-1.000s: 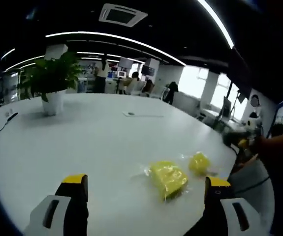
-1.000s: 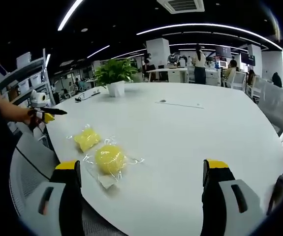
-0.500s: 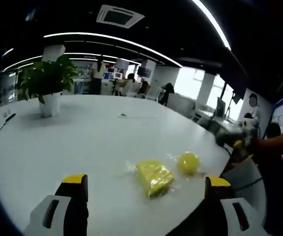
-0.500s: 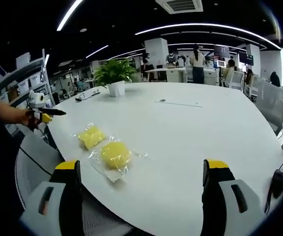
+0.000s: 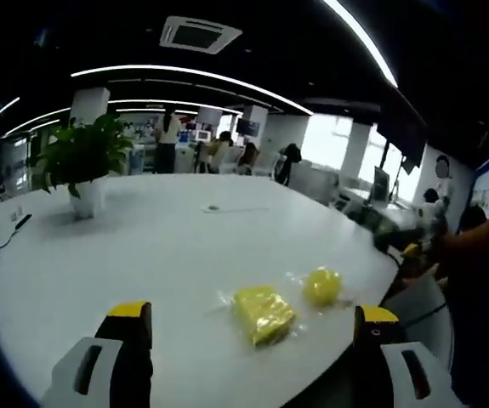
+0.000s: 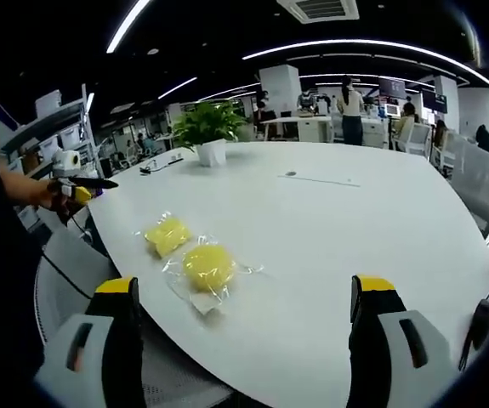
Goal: Compare the silicone blocks by pressing each to a similar depth, holding the contact briefly, and releasing to observe deformation and rebound differences across the visible hardness samples.
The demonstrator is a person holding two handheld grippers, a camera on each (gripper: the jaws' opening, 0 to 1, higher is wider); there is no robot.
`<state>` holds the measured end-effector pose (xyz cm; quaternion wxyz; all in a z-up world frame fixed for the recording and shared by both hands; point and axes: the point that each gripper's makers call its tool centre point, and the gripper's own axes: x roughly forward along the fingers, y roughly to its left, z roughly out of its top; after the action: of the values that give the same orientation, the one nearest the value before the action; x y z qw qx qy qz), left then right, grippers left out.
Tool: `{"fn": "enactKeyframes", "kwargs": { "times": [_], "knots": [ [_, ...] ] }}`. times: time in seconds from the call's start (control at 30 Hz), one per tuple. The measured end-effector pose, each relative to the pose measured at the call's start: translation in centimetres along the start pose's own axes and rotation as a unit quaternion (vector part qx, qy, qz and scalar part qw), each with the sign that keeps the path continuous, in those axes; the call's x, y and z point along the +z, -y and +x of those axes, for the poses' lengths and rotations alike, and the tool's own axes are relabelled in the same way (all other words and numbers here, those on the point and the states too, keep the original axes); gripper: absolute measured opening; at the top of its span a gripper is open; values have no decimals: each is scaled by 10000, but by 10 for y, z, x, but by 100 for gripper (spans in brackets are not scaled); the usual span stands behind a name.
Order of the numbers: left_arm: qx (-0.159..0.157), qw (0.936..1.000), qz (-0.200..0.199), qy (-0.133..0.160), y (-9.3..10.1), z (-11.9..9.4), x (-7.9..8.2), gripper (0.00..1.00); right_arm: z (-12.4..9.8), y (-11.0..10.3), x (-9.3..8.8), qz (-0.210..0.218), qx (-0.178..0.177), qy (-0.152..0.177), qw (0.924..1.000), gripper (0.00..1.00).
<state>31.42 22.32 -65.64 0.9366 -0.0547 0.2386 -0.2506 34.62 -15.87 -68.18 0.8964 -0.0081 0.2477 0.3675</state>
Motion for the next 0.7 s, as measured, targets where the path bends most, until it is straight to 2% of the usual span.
{"fn": "enactKeyframes", "kwargs": {
  "times": [0.07, 0.17, 0.23, 0.33, 0.43, 0.53, 0.6, 0.67, 0.7],
  "knots": [
    [3, 9998, -190, -43, -2, -1, -5, 100, -2, 1, -3, -106, -119, -42, 9999, 96],
    [-51, 9998, -206, 9, -4, -4, 1, 100, -9, 2, -5, 274, -324, 98, 9990, 96],
    [-88, 9995, -278, 116, -5, -4, 7, 100, -11, -1, -7, 128, -374, 134, 9991, 96],
    [-150, 9993, -299, 188, -4, -2, 9, 100, -10, -3, -12, -38, -436, -32, 9990, 96],
    [-182, 9992, -328, 122, 2, 4, 5, 100, -11, -3, -10, 30, -420, -3, 9991, 96],
    [-210, 9995, -197, 96, 8, 11, 8, 100, -8, -2, -4, -5, -330, 56, 9994, 96],
    [-196, 9995, -246, 57, 9, 14, 10, 100, -6, -1, -2, 89, -262, 43, 9996, 96],
    [-272, 9988, -388, 85, 12, 19, 12, 99, -5, -2, 0, 48, -183, 89, 9998, 96],
    [-375, 9965, -735, 123, 15, 23, 11, 97, -4, -1, 1, -22, -136, 186, 9997, 96]
  ]
}}
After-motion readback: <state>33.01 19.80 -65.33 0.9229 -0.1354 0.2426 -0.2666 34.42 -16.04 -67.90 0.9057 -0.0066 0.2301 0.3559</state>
